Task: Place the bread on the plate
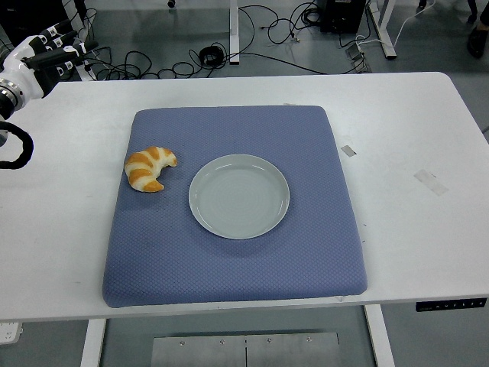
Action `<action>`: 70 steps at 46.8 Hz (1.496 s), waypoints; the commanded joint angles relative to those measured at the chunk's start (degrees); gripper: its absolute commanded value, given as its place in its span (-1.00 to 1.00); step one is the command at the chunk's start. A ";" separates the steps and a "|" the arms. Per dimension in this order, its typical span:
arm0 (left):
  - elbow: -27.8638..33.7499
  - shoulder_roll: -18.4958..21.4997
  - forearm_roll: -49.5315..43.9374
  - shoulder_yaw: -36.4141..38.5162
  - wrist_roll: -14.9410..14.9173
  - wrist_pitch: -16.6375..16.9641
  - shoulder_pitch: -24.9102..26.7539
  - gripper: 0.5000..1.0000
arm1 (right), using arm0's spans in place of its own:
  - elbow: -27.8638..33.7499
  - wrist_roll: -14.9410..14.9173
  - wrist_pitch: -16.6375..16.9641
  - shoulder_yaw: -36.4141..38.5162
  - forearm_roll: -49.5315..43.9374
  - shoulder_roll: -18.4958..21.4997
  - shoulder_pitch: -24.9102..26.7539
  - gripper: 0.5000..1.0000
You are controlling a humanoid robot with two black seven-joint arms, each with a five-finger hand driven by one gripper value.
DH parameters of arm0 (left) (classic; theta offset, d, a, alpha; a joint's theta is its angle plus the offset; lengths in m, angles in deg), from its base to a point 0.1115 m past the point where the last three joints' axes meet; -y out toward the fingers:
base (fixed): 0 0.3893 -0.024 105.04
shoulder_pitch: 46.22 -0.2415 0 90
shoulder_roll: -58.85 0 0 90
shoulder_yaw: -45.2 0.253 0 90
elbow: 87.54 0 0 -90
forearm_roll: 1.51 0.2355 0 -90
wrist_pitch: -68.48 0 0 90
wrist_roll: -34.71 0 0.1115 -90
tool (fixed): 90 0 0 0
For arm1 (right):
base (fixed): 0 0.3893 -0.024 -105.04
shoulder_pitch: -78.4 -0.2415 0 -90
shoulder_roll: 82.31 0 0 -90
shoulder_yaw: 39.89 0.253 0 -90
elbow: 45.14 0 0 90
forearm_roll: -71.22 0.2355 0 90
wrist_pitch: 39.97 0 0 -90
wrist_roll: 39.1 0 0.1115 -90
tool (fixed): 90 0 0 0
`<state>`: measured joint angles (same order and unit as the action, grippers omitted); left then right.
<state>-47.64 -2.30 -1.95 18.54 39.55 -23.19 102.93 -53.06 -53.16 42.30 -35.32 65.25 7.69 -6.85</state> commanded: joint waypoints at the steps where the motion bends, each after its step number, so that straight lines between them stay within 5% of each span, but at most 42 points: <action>1: 0.00 -0.03 0.00 0.02 0.09 0.00 0.00 0.88 | 0.01 0.00 -0.01 0.09 0.00 0.00 0.00 1.00; 70: 0.27 0.06 0.00 8.55 0.09 0.00 7.38 0.88 | -0.07 0.00 -0.01 0.00 0.00 0.00 0.00 1.00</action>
<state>-47.46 -2.32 -1.95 27.11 39.63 -23.22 110.21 -53.05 -53.16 42.29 -35.32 65.25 7.69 -6.85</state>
